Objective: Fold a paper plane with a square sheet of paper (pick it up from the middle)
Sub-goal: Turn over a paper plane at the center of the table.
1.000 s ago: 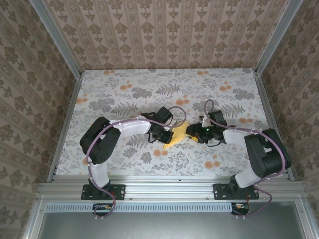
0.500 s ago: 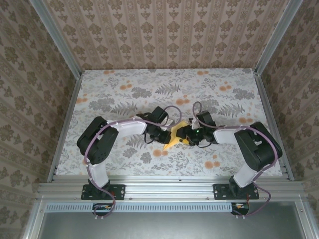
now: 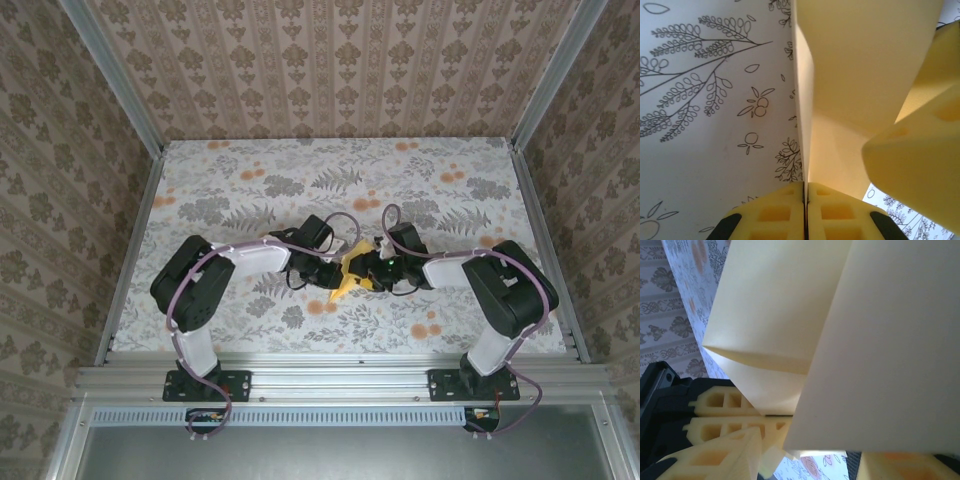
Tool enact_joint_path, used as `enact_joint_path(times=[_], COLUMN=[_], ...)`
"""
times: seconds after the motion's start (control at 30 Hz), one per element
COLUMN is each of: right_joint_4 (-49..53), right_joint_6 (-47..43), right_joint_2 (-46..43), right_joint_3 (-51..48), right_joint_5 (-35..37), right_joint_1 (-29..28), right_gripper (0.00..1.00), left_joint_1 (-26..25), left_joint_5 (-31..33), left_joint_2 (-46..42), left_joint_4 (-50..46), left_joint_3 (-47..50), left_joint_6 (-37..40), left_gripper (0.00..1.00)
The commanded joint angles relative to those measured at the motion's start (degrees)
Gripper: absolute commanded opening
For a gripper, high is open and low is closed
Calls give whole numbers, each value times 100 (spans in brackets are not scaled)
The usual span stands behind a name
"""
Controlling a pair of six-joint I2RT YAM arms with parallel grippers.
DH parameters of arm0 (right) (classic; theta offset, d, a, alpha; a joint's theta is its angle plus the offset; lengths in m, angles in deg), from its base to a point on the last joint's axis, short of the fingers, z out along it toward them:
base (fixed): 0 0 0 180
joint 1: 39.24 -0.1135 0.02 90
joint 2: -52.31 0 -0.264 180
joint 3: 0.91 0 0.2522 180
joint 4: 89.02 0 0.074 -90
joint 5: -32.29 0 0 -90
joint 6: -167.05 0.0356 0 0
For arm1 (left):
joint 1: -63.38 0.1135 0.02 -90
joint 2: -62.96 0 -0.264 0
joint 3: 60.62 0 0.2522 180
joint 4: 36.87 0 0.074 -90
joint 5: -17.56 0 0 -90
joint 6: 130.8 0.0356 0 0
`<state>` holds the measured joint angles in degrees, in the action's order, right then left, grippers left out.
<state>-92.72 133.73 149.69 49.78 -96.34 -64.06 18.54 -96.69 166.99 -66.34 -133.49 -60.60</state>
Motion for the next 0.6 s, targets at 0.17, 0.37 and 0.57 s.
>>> enact_joint_path(times=[0.17,0.37,0.57], right_joint_4=[-566,-480,-504], right_joint_6=[525,546,608], right_joint_2=[2,-84,-104], right_joint_3=[-145,-221,-264], right_joint_5=[-66,71,127], right_joint_1=[-102,-102,-119], right_gripper=[48,46,37], left_joint_1=[76,105,135], left_joint_5=[-263,-352,-445], left_joint_2=[-328,-416,-446], left_joint_4=[266,381,489], left_joint_3=[176,248,323], left_joint_6=[-192,-275,-358], left_gripper=[8,8,8])
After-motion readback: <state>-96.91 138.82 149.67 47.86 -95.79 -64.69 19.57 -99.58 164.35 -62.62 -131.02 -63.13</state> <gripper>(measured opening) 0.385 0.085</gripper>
